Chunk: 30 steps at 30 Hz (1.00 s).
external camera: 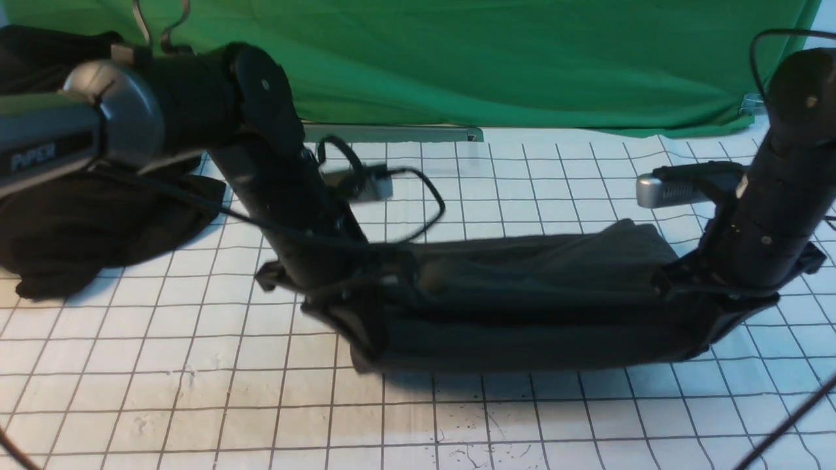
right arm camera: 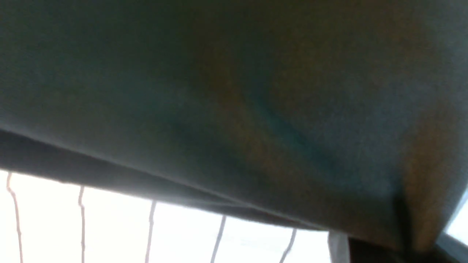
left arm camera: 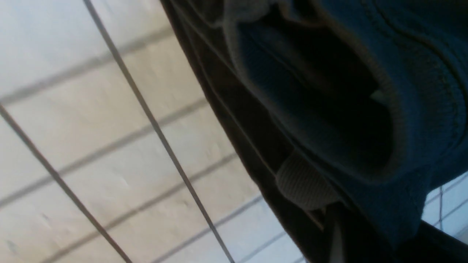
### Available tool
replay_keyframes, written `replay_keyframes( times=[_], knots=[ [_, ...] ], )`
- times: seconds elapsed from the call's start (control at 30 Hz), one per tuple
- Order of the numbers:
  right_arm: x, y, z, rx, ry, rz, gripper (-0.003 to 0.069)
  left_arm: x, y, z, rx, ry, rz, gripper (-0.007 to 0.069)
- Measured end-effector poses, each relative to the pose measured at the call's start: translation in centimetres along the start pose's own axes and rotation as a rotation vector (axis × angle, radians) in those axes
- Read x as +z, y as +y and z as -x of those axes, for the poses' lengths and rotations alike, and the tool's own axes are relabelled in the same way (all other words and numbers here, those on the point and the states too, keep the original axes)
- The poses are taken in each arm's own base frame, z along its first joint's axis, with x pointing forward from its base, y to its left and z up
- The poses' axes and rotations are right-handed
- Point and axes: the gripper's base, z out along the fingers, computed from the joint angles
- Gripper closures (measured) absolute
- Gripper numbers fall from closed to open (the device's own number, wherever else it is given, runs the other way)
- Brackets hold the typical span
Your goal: Fold a long-sleeved shirt over a white checkered tablecloth.
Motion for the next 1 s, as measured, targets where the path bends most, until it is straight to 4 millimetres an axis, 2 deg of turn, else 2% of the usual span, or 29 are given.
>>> replay_keyframes(
  times=[0.1, 0.2, 0.3, 0.43, 0.5, 0.63, 0.67, 0.7, 0.73, 0.77, 0.83, 0.87, 0.93, 0.97, 1.0],
  knots=[
    [0.5, 0.5, -2.1, 0.006, 0.022, -0.002, 0.0627, 1.5, -0.8, -2.0, 0.015, 0.062, 0.012, 0.0594],
    [1.6, 0.8, -3.1, 0.006, 0.017, -0.004, 0.0620, 2.7, -1.0, -2.9, 0.013, 0.080, 0.023, 0.0594],
    [3.2, 0.6, -3.8, 0.012, 0.013, -0.006, 0.0610, 3.7, -1.0, -3.4, 0.014, 0.078, 0.037, 0.0592],
    [4.4, 0.4, -4.5, 0.016, 0.012, -0.009, 0.0584, 3.8, -0.9, -3.4, 0.019, 0.073, 0.048, 0.0574],
    [4.5, 0.4, -4.5, 0.023, 0.004, -0.012, 0.0532, 3.8, -0.8, -3.3, 0.022, 0.068, 0.052, 0.0540],
    [4.6, 0.3, -4.3, 0.035, -0.014, -0.018, 0.0350, 3.8, -0.7, -3.4, 0.029, 0.079, 0.064, 0.0447],
    [4.6, 0.3, -4.3, 0.034, -0.014, -0.019, 0.0341, 3.8, -0.7, -3.5, 0.029, 0.082, 0.064, 0.0440],
    [4.5, 0.3, -4.4, 0.033, -0.007, -0.021, 0.0266, 3.8, -0.7, -3.7, 0.029, 0.102, 0.064, 0.0387],
    [4.5, 0.3, -4.4, 0.032, -0.004, -0.022, 0.0266, 3.7, -0.7, -3.7, 0.028, 0.105, 0.064, 0.0381],
    [4.0, 0.4, -4.2, 0.029, 0.007, -0.022, 0.0218, 3.5, -0.7, -4.0, 0.048, 0.134, 0.072, 0.0335],
    [3.5, 0.4, -4.1, 0.013, 0.019, -0.022, 0.0211, 3.0, -0.7, -4.2, 0.076, 0.152, 0.083, 0.0309],
    [2.7, 0.5, -3.8, -0.013, 0.025, -0.020, 0.0221, 2.0, -1.0, -4.2, 0.108, 0.138, 0.101, 0.0274],
    [1.7, 0.6, -3.6, -0.036, 0.028, -0.019, 0.0255, 0.6, -1.3, -4.1, 0.139, 0.098, 0.124, 0.0251],
    [0.0, 0.8, -3.4, -0.062, 0.015, -0.017, 0.0319, -1.4, -1.6, -4.1, 0.178, 0.037, 0.164, 0.0234],
    [-0.2, 0.8, -3.4, -0.064, 0.011, -0.016, 0.0338, -1.4, -1.7, -4.1, 0.178, 0.034, 0.164, 0.0232]
  ],
)
